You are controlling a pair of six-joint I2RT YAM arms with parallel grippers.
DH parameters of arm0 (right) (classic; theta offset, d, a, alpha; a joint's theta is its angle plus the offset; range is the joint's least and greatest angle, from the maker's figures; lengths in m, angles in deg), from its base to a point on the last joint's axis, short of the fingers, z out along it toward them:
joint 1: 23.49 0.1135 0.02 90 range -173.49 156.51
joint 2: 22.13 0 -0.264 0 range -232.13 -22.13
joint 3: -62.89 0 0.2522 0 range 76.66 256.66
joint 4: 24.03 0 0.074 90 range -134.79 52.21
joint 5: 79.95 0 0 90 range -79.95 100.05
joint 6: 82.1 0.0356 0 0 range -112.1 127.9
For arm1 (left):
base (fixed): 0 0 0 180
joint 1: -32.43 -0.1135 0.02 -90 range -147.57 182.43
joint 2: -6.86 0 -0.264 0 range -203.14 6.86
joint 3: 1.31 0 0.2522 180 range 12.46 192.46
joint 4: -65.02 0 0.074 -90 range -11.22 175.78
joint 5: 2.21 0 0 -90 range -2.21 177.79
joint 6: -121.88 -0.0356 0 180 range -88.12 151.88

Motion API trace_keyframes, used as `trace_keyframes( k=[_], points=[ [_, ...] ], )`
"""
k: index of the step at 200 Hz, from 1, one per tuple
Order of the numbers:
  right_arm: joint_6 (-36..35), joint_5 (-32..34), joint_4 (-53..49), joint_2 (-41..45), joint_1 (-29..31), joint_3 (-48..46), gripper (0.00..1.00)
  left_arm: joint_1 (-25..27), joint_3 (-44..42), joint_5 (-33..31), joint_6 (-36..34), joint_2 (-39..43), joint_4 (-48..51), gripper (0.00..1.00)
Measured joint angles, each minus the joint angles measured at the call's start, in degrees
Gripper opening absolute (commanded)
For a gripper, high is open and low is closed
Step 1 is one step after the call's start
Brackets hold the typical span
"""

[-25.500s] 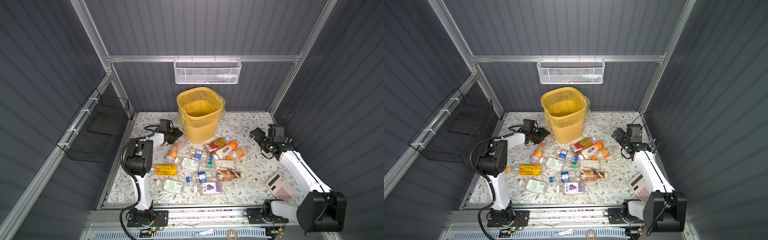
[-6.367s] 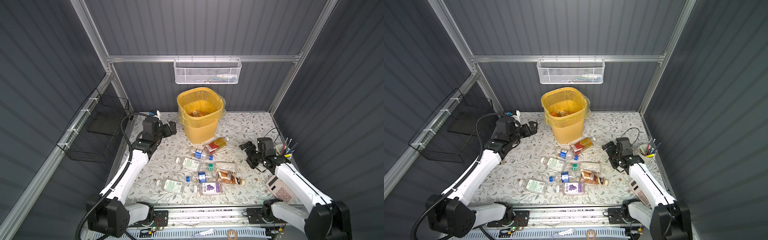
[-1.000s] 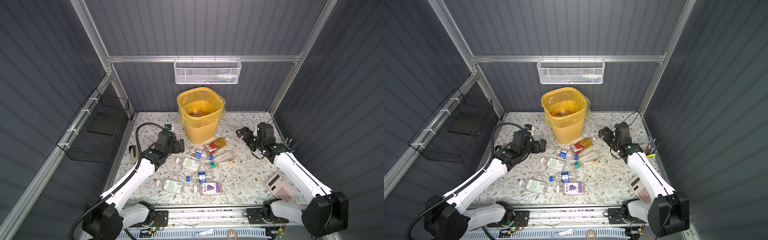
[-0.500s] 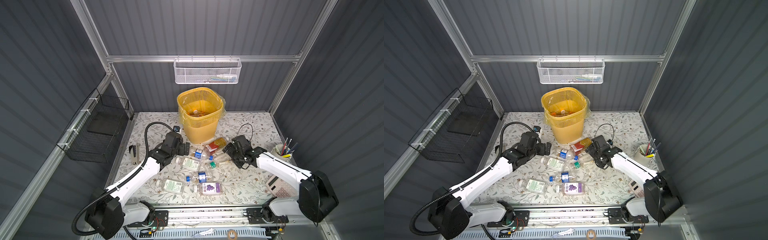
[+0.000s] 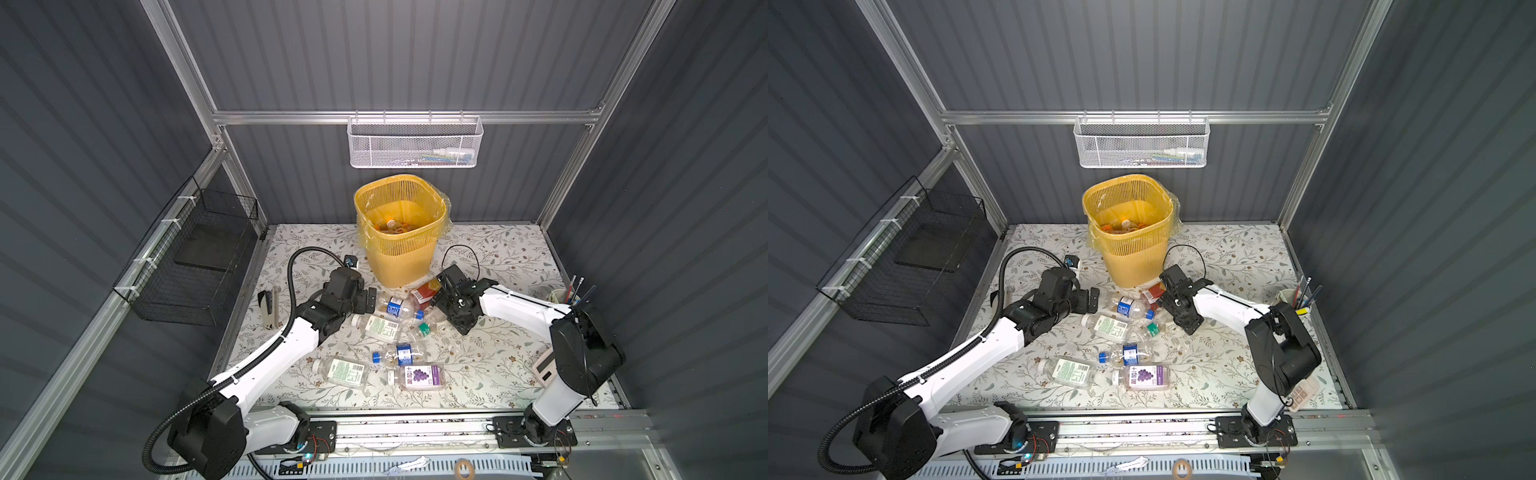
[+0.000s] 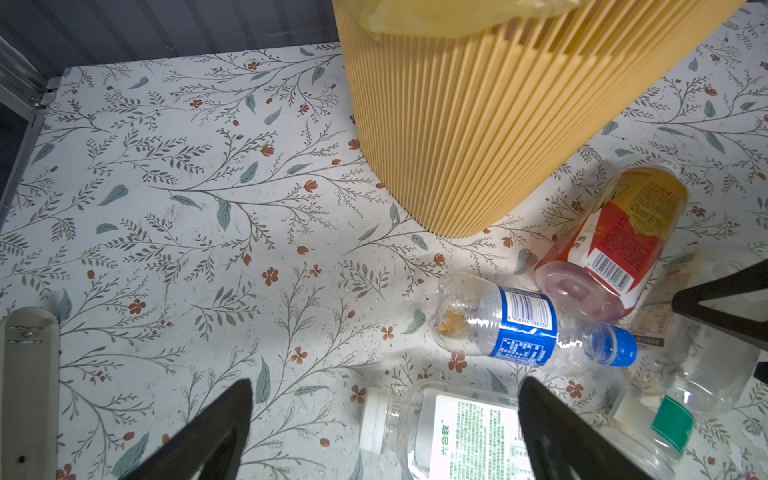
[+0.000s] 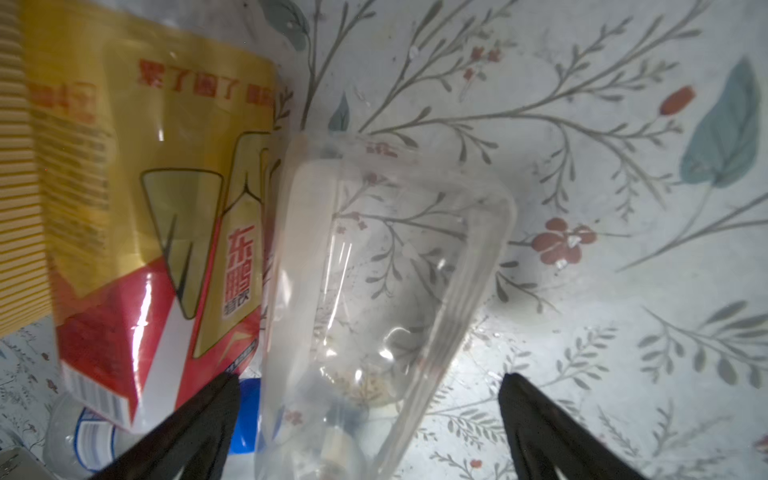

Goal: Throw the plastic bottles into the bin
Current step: 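Grasp the clear unlabeled bottle near the bin with the right gripper and lift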

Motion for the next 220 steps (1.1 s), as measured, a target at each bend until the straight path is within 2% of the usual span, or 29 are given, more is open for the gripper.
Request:
trace_keyframes(
  k=[22, 74, 111, 161, 220],
  points=[
    [-0.7, 0.1, -0.5, -1.1, 0.0, 0.6, 0.94, 0.0, -0.1, -0.5, -0.2, 0.2, 0.0, 1.0],
    [-3.7, 1.1, -0.9, -2.1, -1.2, 1.2, 0.72, 0.0, -0.4, -0.9, -0.4, 0.2, 0.0, 1.0],
    [-5.2, 1.1, 1.6, 0.5, -3.4, -2.2, 0.62, 0.0, -0.4, -1.8, -0.6, 0.2, -0.1, 1.0],
    [-6.6, 1.2, 4.2, 6.6, -6.2, -7.0, 0.53, 0.0, -0.8, -3.6, -0.7, 0.2, -0.7, 1.0],
    [-11.1, 2.7, 5.7, 19.1, -10.8, -8.2, 0.5, 0.0, -1.2, -5.0, 1.0, -0.2, -2.1, 1.0]
  ],
)
